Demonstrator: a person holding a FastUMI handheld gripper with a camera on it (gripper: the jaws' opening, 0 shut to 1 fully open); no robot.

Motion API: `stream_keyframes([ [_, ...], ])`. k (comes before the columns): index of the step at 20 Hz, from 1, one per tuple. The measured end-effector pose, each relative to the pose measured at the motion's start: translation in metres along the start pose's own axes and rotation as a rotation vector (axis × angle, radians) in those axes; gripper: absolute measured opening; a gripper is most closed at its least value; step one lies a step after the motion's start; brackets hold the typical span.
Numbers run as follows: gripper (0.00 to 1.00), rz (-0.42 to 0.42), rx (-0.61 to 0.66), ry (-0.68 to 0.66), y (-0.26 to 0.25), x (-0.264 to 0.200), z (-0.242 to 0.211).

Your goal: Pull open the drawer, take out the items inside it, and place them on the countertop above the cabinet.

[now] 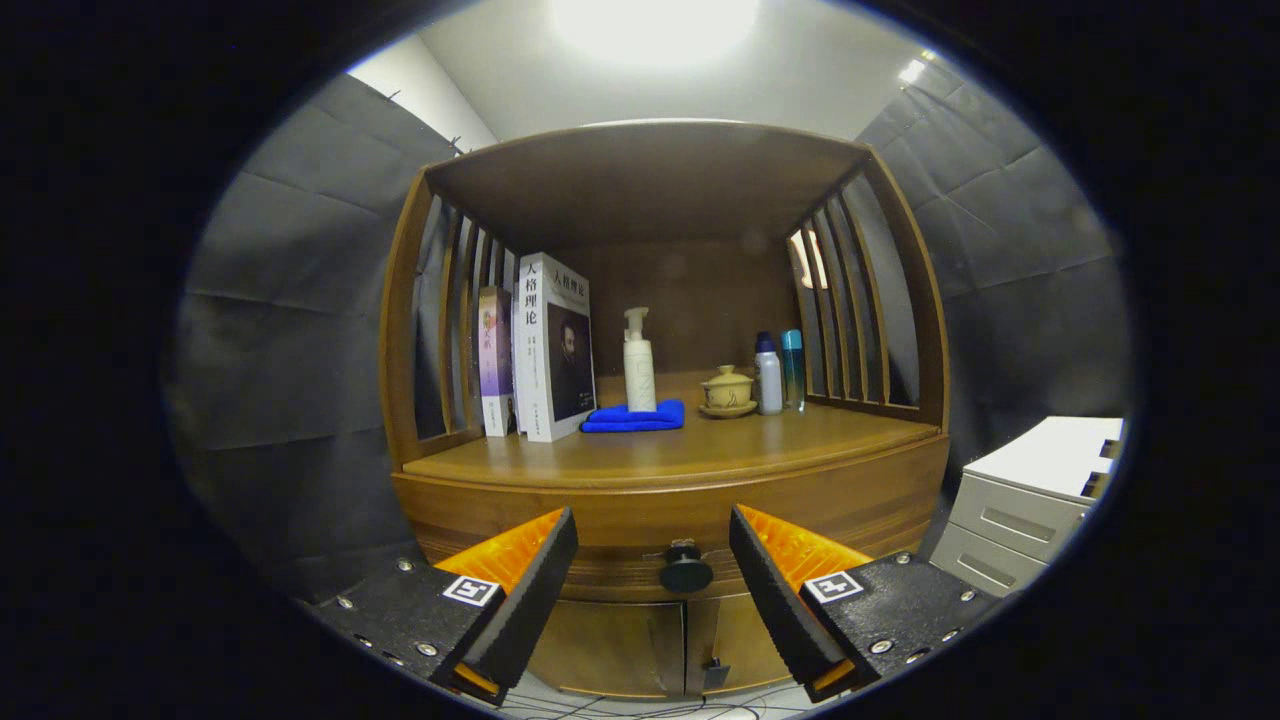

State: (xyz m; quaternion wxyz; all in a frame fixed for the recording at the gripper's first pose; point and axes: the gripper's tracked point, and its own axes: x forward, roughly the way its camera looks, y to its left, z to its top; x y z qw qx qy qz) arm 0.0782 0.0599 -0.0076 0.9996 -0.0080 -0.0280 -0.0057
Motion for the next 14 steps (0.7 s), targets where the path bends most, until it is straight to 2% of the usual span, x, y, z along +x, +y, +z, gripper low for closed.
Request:
stream_keyframes([
  [9, 0.95, -0.002, -0.033, 0.096, 0.001, 0.025, -0.051],
  [14, 0.93, -0.058, -0.039, 0.142, -0.016, 0.048, -0.073],
])
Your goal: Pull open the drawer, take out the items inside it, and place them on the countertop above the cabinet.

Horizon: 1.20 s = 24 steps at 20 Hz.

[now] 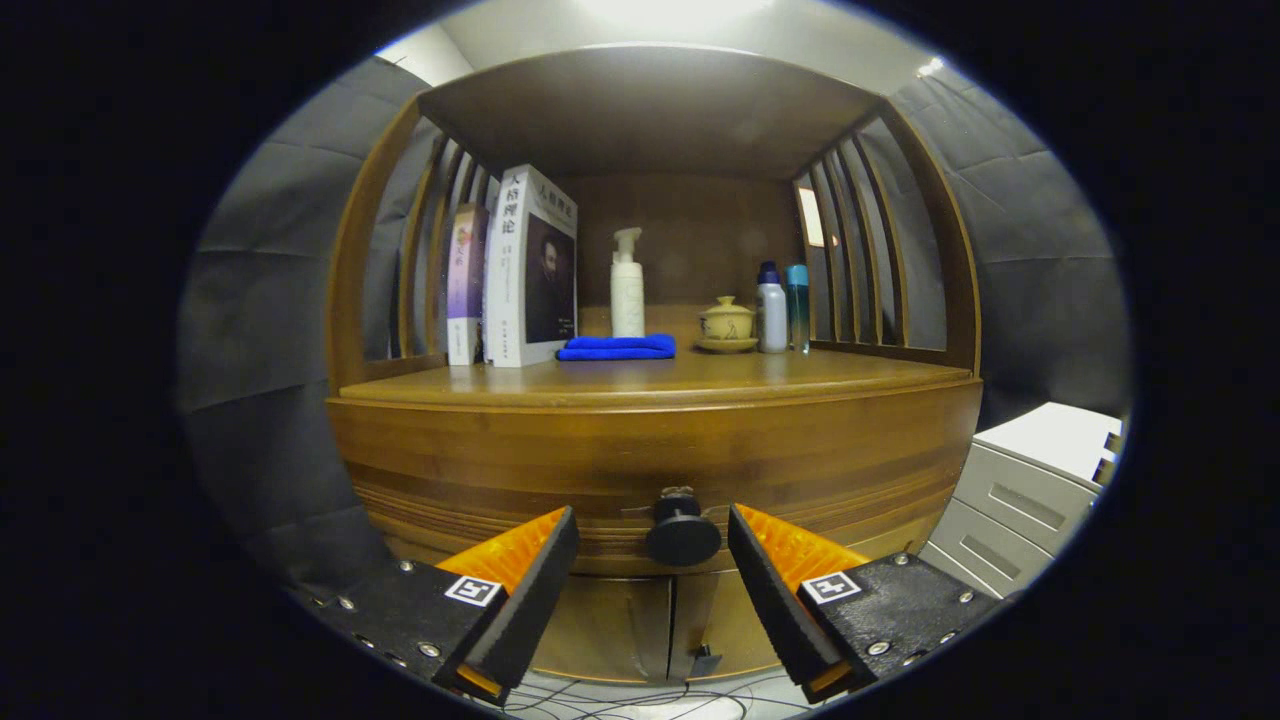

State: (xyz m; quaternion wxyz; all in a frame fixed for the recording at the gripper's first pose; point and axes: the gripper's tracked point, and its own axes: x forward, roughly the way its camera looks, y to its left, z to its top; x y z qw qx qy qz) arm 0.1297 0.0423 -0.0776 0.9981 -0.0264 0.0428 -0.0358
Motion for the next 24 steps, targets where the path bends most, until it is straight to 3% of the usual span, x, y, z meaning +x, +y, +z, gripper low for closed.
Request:
stream_keyframes([
  [8, 0.60, 0.001, 0.052, 0.057, -0.012, 0.016, -0.015],
  [12, 0.51, 0.016, -0.005, 0.038, -0.009, 0.020, -0.010],
  [15, 0.47, 0.026, -0.003, 0.050, -0.008, 0.021, -0.010],
  [18, 0.37, 0.051, 0.010, 0.077, -0.009, 0.019, -0.011],
  [24, 0.34, 0.041, 0.039, 0.101, -0.011, 0.010, -0.013],
])
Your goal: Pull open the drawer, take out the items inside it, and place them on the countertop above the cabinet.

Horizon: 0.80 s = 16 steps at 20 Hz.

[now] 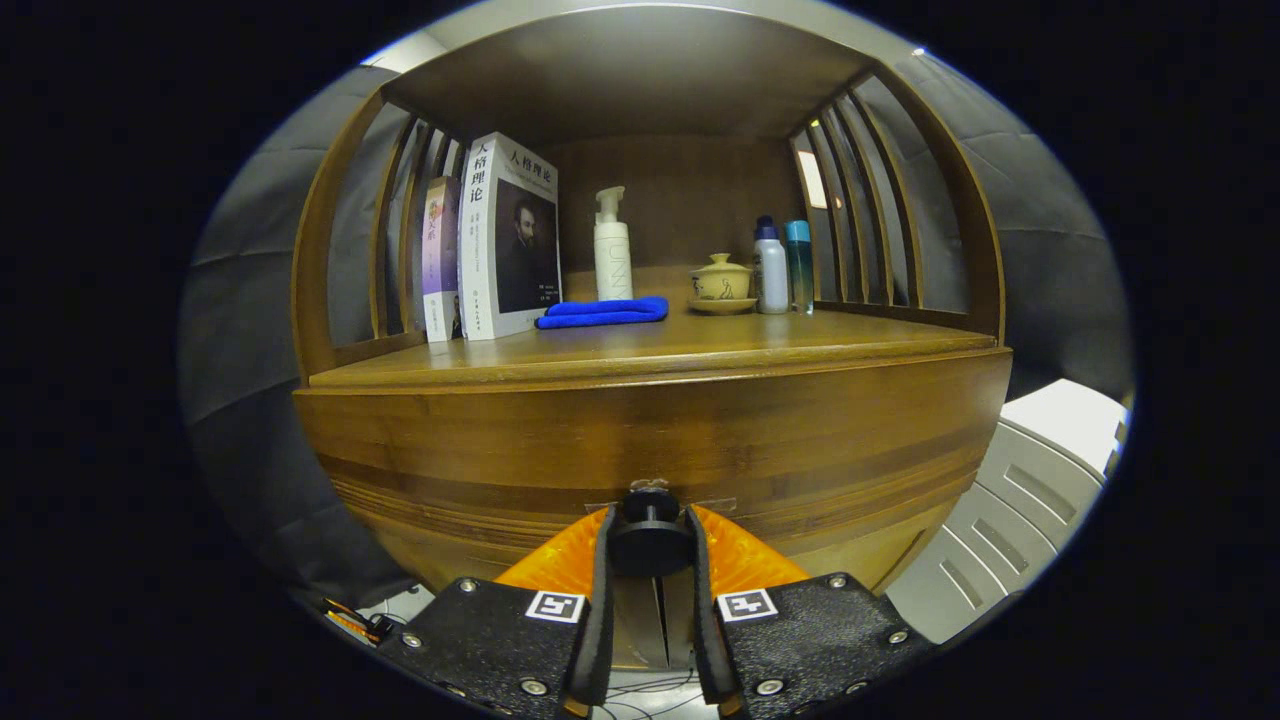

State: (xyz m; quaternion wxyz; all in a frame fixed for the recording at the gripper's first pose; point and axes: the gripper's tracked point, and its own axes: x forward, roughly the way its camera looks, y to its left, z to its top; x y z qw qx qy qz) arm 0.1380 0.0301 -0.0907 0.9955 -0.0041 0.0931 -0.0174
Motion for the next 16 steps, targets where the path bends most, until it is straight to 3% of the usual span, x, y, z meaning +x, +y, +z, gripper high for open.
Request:
stream_keyframes([
  [16, 0.34, 0.017, -0.026, 0.068, -0.005, -0.086, -0.017],
])
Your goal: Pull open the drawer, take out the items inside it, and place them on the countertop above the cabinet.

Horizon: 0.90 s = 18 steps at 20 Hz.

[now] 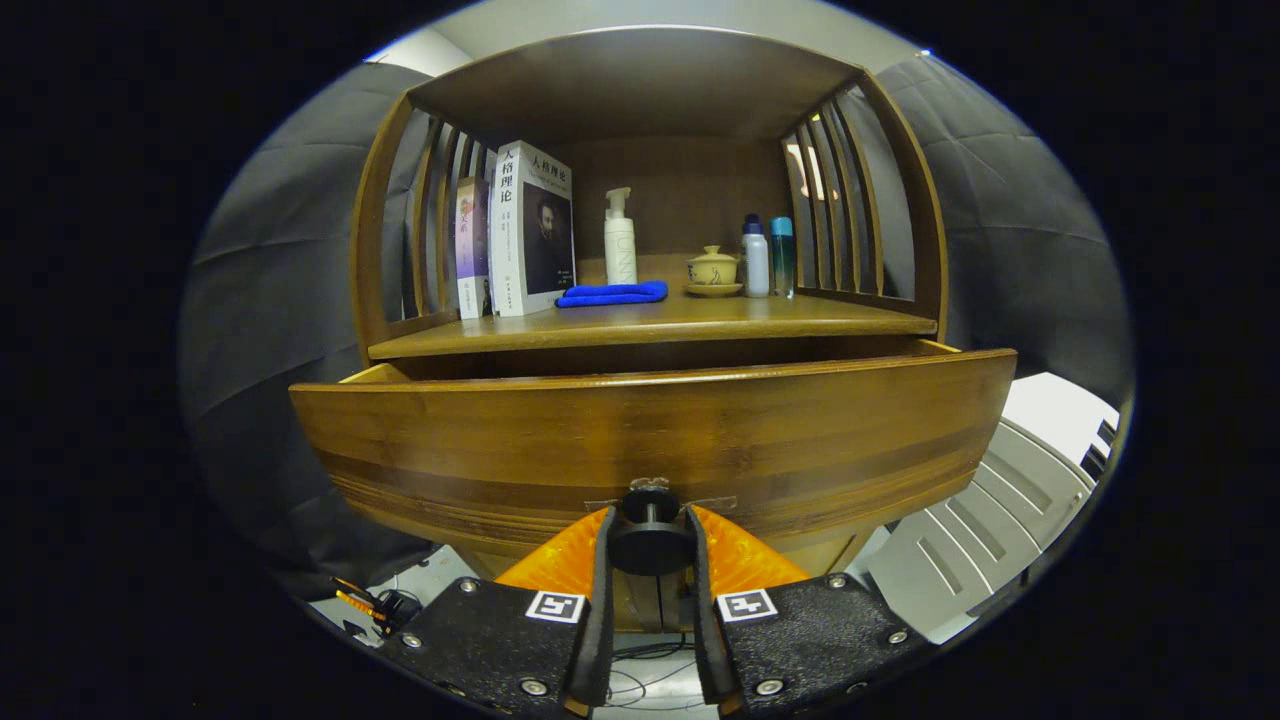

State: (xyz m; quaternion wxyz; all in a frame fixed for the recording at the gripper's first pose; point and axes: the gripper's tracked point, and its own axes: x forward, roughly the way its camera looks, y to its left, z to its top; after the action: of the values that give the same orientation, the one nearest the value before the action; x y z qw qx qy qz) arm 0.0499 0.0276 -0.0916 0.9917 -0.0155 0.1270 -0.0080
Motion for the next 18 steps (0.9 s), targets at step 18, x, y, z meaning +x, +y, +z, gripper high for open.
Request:
stream_keyframes([
  [18, 0.34, 0.072, -0.042, 0.063, 0.008, -0.067, -0.028],
])
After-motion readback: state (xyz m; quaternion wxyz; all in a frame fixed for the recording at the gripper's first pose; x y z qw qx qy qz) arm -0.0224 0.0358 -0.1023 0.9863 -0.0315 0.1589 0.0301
